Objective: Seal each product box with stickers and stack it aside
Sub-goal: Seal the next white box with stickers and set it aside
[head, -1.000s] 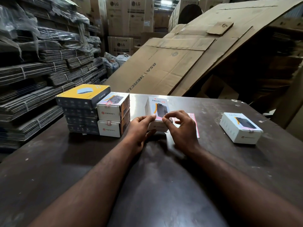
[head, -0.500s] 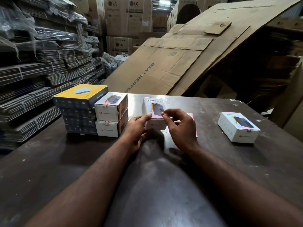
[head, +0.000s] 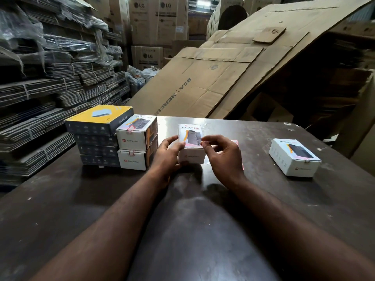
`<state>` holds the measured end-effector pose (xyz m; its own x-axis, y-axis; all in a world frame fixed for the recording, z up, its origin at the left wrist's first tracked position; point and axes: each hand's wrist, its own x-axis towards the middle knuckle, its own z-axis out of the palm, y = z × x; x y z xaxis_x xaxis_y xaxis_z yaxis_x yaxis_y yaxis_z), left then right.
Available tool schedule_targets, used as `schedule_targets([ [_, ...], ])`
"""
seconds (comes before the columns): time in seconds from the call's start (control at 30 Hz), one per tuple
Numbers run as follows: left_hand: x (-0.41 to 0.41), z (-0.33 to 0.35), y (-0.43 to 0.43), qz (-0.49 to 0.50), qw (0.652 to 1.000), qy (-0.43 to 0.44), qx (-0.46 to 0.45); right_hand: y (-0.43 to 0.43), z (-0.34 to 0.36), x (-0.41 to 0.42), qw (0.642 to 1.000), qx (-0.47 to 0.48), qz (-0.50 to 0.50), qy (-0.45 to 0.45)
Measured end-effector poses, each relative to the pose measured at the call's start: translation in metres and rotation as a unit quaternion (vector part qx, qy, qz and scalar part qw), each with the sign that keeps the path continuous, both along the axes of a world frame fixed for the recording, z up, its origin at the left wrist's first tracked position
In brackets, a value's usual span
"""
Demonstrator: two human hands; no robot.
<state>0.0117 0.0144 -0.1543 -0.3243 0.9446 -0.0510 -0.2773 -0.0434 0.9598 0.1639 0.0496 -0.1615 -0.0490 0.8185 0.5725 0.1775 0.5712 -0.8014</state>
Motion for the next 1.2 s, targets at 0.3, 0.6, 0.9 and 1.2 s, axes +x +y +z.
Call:
schedule_targets([
  [0.3, 0.001, 0.003, -0.006, 0.001, 0.986, 0.157, 0.063, 0.005, 0.000, 0.003, 0.996, -0.062, 0.067, 0.021],
  [0.6, -0.006, -0.003, -0.007, -0.016, 0.955, 0.282, 0.090, 0.000, 0.006, 0.005, 0.980, -0.102, 0.108, 0.136],
  [0.9, -0.004, -0.002, -0.010, 0.085, 0.898, 0.417, 0.116, -0.002, 0.009, 0.004, 0.964, -0.152, 0.148, 0.159],
  [1.2, -0.007, 0.000, -0.011, 0.105, 0.887, 0.437, 0.110, -0.003, 0.014, 0.009, 0.954, -0.194, 0.194, 0.122],
])
